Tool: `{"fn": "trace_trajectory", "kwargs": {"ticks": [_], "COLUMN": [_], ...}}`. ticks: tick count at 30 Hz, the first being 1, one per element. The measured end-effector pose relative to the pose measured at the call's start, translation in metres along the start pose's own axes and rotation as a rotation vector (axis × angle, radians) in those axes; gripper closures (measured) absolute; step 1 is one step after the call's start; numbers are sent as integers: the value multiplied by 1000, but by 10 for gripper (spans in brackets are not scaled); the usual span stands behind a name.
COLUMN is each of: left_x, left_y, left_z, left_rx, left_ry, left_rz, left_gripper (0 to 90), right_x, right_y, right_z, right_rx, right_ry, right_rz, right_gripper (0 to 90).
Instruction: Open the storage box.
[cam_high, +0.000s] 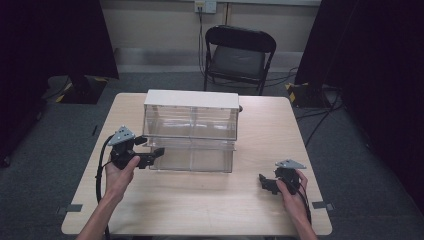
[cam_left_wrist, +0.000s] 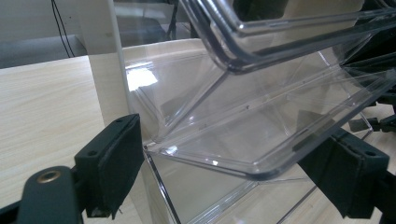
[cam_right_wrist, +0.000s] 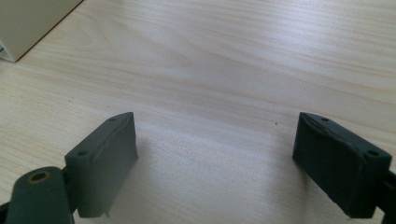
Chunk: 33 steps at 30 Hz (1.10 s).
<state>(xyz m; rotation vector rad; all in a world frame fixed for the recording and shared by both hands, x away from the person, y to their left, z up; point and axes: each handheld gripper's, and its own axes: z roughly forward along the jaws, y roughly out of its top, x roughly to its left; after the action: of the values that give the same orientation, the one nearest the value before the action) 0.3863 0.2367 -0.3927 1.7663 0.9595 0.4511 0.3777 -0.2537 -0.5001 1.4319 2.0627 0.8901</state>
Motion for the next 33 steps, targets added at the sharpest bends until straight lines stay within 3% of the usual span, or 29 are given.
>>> {"fn": "trace_trajectory", "kwargs": {"ticks": [11,33], "left_x": [-3,-2], "left_y": [7,10], "left_z": [-1,1], "left_rx": [-6,-17], "left_ry": [-10,-21], "left_rz": [17,7], "left_gripper": [155,139], "right_x": [0,0], "right_y": [0,0], "right_z": [0,0], "right_rx": [0,0], "right_ry": [0,0], "right_rz": [0,-1], "right_gripper": [130,130]}}
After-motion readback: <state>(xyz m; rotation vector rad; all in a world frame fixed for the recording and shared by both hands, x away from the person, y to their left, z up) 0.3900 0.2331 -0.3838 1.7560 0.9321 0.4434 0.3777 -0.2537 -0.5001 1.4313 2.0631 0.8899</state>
